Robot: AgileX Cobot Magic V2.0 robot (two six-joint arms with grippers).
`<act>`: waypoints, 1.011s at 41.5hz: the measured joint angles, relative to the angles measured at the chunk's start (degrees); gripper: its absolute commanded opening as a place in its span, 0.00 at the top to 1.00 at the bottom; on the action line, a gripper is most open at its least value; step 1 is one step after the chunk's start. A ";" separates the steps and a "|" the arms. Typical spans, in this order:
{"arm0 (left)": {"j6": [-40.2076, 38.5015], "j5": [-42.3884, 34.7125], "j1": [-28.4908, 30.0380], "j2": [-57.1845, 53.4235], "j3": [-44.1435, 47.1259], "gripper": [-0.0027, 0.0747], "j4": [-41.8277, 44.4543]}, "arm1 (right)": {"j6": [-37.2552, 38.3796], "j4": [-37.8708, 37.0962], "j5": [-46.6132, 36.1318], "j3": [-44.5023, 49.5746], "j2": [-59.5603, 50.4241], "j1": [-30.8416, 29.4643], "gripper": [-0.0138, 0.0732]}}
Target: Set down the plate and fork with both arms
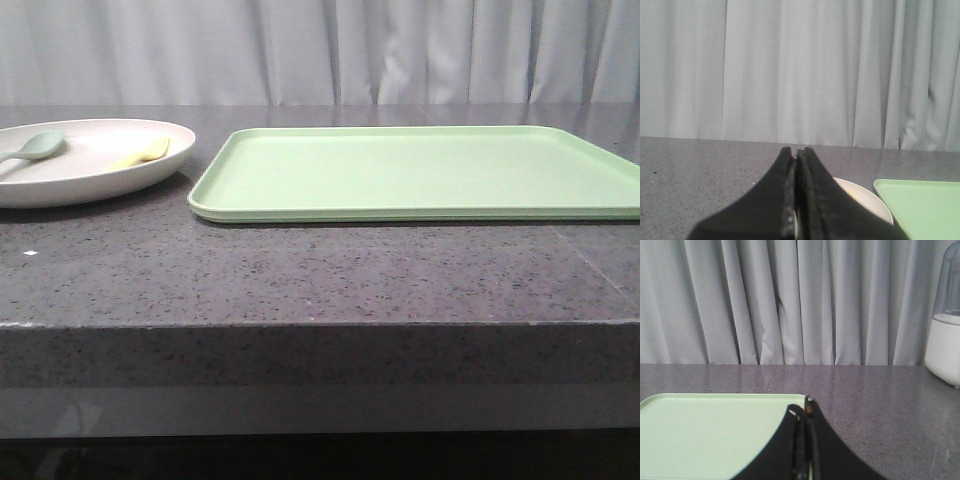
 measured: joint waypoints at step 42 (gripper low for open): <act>0.00 10.99 0.00 16.71 -12.22 0.98 0.00 | 0.00 0.00 15.99 -14.15 19.30 0.00 0.91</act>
